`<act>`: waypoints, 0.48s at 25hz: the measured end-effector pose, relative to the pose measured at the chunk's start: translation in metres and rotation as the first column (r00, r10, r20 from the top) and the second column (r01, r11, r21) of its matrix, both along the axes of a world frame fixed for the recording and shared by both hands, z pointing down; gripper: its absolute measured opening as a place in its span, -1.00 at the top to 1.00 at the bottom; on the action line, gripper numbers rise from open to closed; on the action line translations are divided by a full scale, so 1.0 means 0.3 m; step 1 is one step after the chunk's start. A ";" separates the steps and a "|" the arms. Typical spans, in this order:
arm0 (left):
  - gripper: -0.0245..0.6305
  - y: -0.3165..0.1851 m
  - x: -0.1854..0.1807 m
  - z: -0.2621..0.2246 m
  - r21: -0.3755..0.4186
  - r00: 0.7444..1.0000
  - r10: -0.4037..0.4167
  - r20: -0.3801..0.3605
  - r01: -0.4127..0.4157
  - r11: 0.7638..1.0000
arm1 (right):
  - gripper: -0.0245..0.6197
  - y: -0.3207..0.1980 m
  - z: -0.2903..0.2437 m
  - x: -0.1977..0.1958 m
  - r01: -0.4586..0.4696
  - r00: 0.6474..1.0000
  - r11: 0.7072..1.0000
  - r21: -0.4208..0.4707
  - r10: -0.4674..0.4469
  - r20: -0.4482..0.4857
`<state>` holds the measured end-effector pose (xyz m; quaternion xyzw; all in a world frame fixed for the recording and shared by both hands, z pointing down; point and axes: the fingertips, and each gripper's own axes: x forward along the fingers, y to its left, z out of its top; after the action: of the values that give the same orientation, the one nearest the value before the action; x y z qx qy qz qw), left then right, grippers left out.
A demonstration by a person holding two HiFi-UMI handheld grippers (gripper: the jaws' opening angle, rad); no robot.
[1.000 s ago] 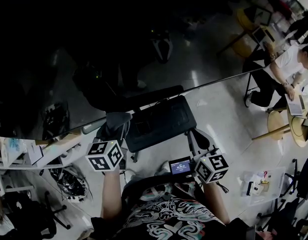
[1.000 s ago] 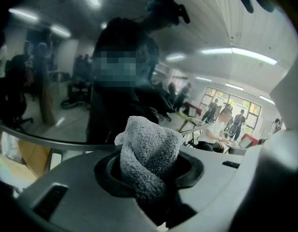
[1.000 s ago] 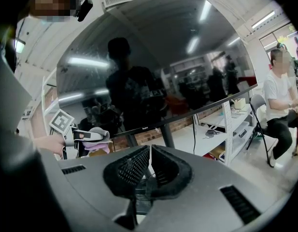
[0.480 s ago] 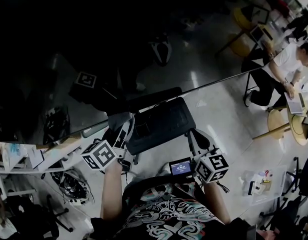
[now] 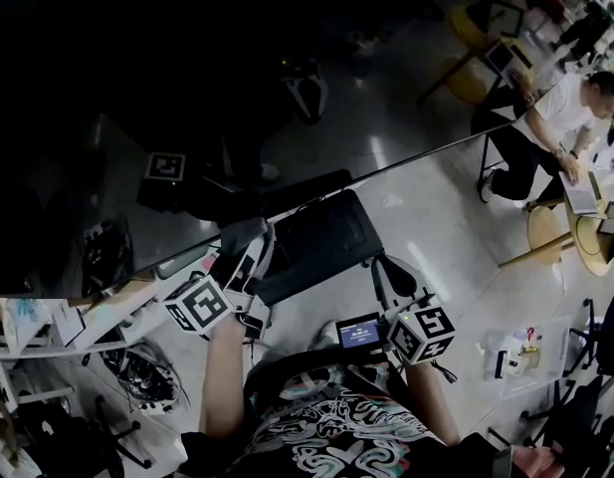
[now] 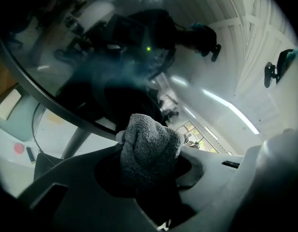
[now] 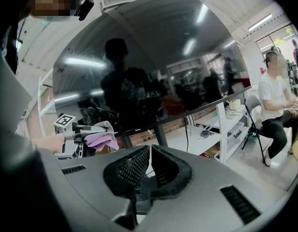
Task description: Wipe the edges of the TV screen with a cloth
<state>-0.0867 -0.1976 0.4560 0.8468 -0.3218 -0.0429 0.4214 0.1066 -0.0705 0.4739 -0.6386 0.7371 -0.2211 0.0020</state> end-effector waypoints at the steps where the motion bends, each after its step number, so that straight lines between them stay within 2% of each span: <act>1: 0.44 0.001 0.008 0.000 0.000 1.000 0.005 -0.002 -0.005 1.000 | 0.81 0.008 0.002 0.007 -0.007 1.000 1.000 -0.003 0.007 0.001; 7: 0.44 0.003 0.058 0.003 -0.016 0.999 0.026 -0.040 -0.027 1.000 | 0.81 0.031 0.013 0.037 -0.027 1.000 1.000 -0.001 0.027 0.012; 12: 0.44 0.001 0.073 -0.001 -0.014 0.999 0.042 -0.030 -0.043 0.999 | 0.81 0.006 -0.016 0.018 -0.020 1.000 1.000 0.023 0.020 0.012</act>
<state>-0.0648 -0.1973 0.4557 0.8497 -0.2978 -0.0441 0.4329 0.1120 -0.0687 0.4691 -0.6446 0.7331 -0.2162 0.0157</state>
